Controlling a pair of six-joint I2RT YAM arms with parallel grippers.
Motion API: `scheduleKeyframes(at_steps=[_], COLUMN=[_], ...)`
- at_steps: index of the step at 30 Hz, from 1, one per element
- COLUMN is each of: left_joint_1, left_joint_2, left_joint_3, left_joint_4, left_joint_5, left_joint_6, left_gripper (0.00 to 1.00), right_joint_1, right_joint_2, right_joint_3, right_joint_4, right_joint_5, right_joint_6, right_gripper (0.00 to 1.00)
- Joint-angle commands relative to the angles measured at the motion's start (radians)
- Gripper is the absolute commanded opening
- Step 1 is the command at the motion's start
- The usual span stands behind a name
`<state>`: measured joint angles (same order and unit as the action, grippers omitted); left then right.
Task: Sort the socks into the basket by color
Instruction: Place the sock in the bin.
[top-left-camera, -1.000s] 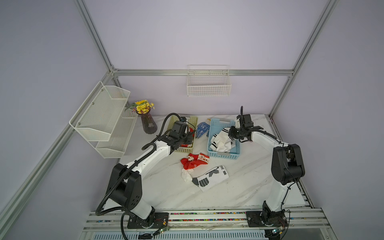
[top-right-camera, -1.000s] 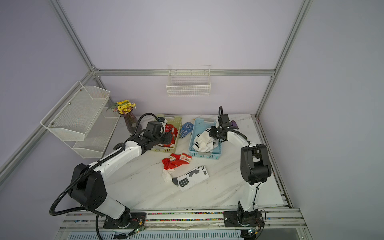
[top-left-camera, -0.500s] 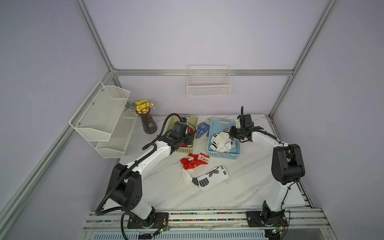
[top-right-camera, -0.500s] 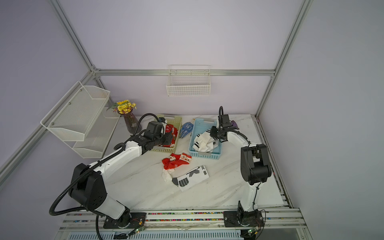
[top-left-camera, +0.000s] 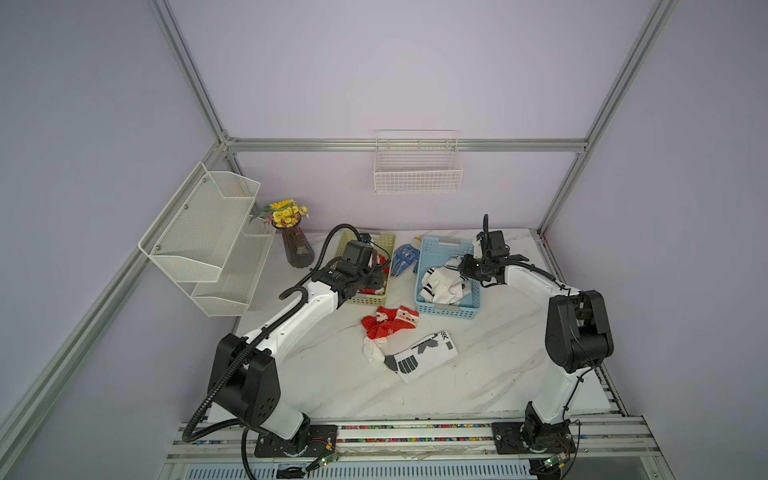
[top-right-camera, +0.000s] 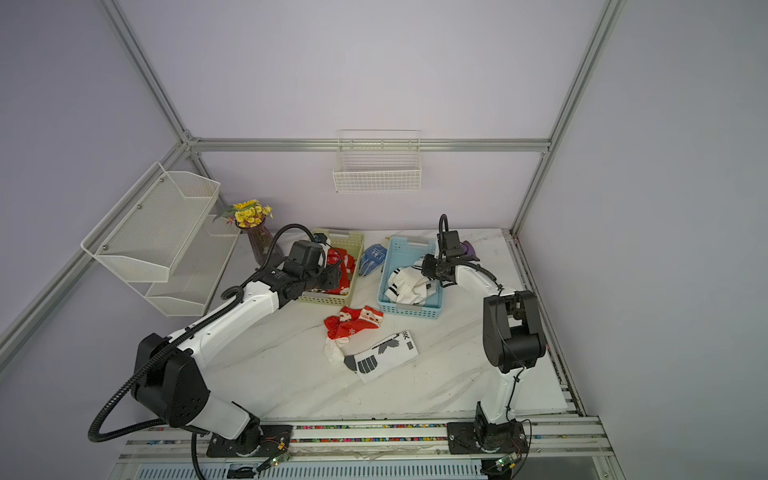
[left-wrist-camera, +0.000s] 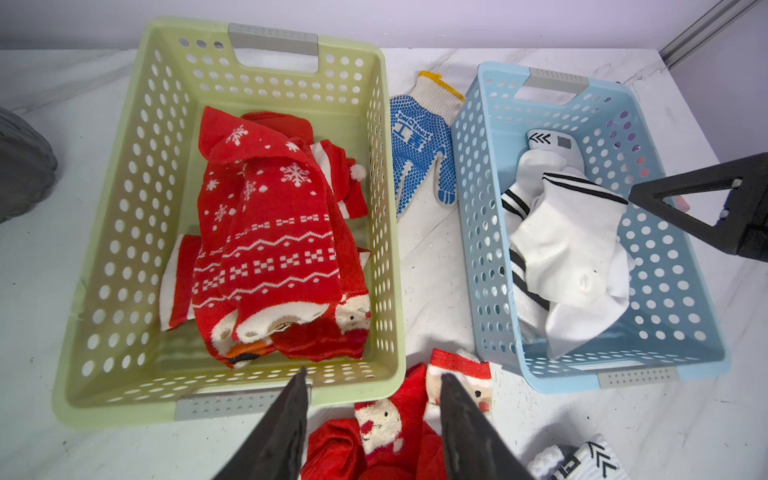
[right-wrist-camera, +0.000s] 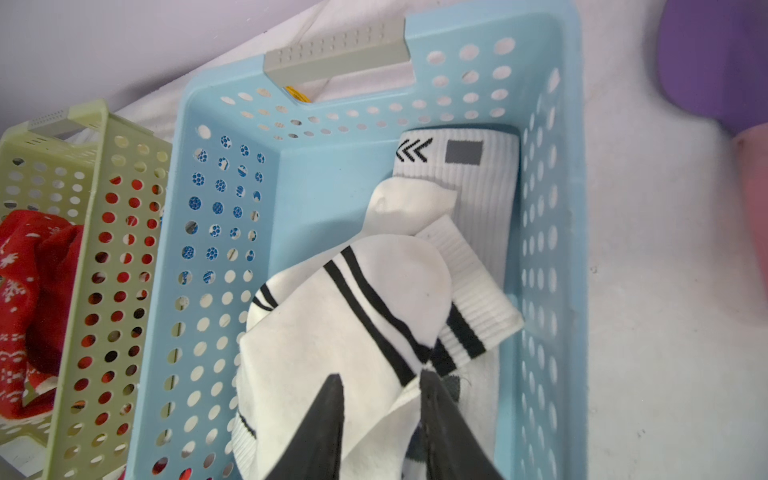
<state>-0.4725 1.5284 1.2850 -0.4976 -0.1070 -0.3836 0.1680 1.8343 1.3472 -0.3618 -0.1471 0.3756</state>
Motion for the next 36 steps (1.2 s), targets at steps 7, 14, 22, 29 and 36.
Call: scheduleKeyframes(at_steps=[7, 14, 22, 29, 36], left_joint_1=[-0.017, -0.067, -0.155, -0.216, -0.269], left_joint_2=[-0.152, -0.237, -0.348, -0.428, -0.416], left_joint_3=[-0.002, -0.098, -0.185, -0.282, -0.324], left_joint_4=[-0.127, -0.191, -0.285, -0.316, -0.32], left_joint_5=[-0.028, -0.05, -0.133, -0.16, -0.168], left_joint_6=[-0.03, -0.087, -0.187, -0.283, -0.333], left_gripper=[0.51, 0.51, 0.52, 0.52, 0.52], right_joint_1=[-0.005, 0.005, 0.047, 0.145, 0.215], right_joint_2=[-0.137, -0.188, -0.231, -0.254, -0.277], right_joint_3=[-0.064, -0.097, -0.137, -0.125, -0.125], right_joint_4=[0.01, -0.021, -0.024, -0.051, -0.065], right_joint_5=[-0.034, -0.05, -0.054, -0.012, 0.014], right_joint_6=[0.007, 0.0, -0.003, -0.007, 0.012], right_gripper=[0.35, 0.35, 0.36, 0.36, 0.36])
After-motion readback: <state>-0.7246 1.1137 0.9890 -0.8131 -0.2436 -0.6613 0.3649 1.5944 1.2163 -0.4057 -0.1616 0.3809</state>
